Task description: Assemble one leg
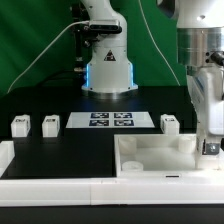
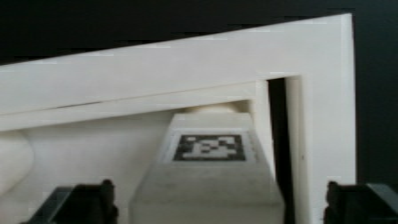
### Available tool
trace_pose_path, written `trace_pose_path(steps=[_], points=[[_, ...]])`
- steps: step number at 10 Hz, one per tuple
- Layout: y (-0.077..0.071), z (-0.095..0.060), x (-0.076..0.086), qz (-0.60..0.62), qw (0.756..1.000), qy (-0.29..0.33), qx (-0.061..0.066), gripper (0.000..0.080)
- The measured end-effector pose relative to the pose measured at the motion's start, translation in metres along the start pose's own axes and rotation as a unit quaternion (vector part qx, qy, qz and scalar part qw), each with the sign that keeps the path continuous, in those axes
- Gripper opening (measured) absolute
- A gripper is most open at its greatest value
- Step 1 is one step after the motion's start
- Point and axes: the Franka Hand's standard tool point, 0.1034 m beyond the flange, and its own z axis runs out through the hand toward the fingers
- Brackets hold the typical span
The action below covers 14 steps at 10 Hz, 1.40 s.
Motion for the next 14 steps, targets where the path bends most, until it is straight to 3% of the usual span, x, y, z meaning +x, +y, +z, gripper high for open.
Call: trace_pose_path(steps=[3,7,13,14], points=[[-0.0009,-0.0002,0.0057,-0.194,0.981,0.001,-0.001,0.0647],[-0.0006,-0.0001,0.005,-0.39,0.921,0.001,-0.002,0.0649],[-0.001,-0.0002,0.0069,-0.637,0.771,0.014,-0.011,0.0649],[-0.0014,-0.0003,0.0084,-0.681,0.732,0.015,-0.012,0.0649]])
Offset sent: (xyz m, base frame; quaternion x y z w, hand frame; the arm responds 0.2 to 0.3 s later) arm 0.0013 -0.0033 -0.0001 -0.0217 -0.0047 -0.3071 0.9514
